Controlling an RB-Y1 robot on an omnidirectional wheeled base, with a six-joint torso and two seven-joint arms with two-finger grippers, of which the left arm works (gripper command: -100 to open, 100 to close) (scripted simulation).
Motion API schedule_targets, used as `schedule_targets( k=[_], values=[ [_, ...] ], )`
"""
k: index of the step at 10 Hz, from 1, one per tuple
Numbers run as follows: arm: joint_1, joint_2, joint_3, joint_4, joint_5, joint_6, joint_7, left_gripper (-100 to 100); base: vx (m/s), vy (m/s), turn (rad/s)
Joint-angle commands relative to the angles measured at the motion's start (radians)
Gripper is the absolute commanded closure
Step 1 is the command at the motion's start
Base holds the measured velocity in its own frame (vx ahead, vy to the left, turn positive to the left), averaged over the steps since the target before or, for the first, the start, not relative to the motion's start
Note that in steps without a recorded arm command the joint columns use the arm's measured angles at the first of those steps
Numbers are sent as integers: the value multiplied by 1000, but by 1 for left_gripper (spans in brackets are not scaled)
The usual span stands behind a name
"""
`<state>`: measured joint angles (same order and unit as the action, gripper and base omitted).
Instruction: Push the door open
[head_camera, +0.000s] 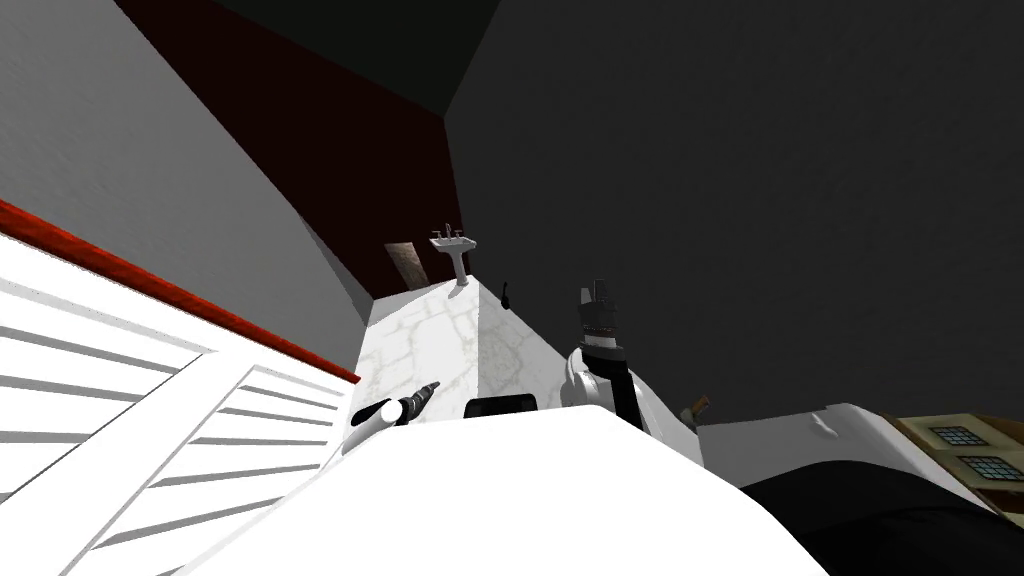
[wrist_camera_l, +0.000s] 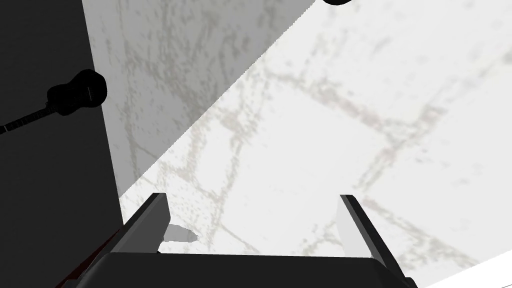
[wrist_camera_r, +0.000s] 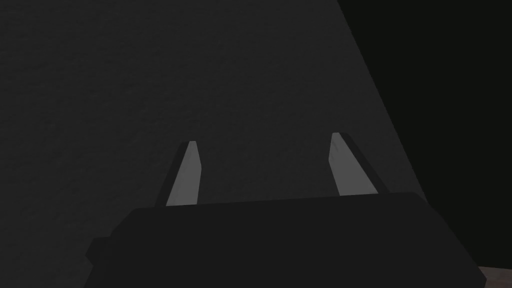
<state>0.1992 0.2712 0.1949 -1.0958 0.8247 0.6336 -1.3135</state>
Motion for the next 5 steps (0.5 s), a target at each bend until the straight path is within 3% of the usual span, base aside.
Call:
schedule_targets(
  k=[1,5],
  values=[
    [18,4,-4,-14,16,36,-31,-100,-84,80,-365],
    [53,16,-13,-26,64,101,-107,-100,-107,45,-287]
  ],
)
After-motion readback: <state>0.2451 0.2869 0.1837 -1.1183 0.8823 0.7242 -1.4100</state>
